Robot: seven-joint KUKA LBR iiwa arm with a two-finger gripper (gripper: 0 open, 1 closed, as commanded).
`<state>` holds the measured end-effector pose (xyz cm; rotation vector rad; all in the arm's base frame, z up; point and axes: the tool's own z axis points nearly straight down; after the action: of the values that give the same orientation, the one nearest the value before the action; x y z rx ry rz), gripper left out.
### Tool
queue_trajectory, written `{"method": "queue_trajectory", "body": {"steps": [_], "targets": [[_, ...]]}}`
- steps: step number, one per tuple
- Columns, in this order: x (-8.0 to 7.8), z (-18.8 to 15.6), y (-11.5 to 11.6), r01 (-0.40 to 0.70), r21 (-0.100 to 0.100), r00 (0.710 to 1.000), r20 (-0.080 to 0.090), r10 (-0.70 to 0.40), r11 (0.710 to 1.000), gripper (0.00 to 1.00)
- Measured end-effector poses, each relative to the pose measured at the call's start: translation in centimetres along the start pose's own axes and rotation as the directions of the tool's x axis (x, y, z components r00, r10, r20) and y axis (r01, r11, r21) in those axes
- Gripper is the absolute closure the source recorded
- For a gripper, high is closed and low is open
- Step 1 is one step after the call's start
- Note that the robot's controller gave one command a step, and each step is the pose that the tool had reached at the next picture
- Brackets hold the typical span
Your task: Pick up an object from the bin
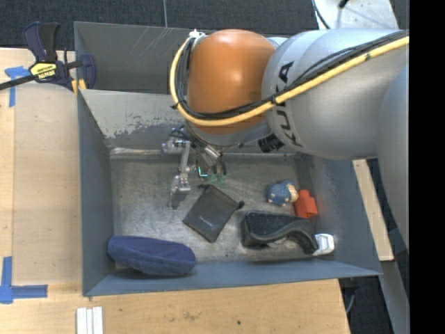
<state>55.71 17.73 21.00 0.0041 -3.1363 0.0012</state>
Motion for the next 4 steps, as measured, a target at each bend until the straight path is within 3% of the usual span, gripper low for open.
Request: {"method": "queue_trajectory", "body": {"steps": [1,2,3,4], "targets": [[-2.5,13.8,-10.0,0.298,-0.003,0.955,0.013,-0.298,0.955,0.00],[-0.2,10.9,-9.2,0.704,0.004,0.711,0.007,-0.704,0.711,0.00],[-1.2,10.8,-11.1,0.925,0.008,0.380,0.006,-0.925,0.380,0.00],[-2.6,13.6,-12.3,0.999,0.012,0.041,0.008,-0.999,0.041,0.00]]}}
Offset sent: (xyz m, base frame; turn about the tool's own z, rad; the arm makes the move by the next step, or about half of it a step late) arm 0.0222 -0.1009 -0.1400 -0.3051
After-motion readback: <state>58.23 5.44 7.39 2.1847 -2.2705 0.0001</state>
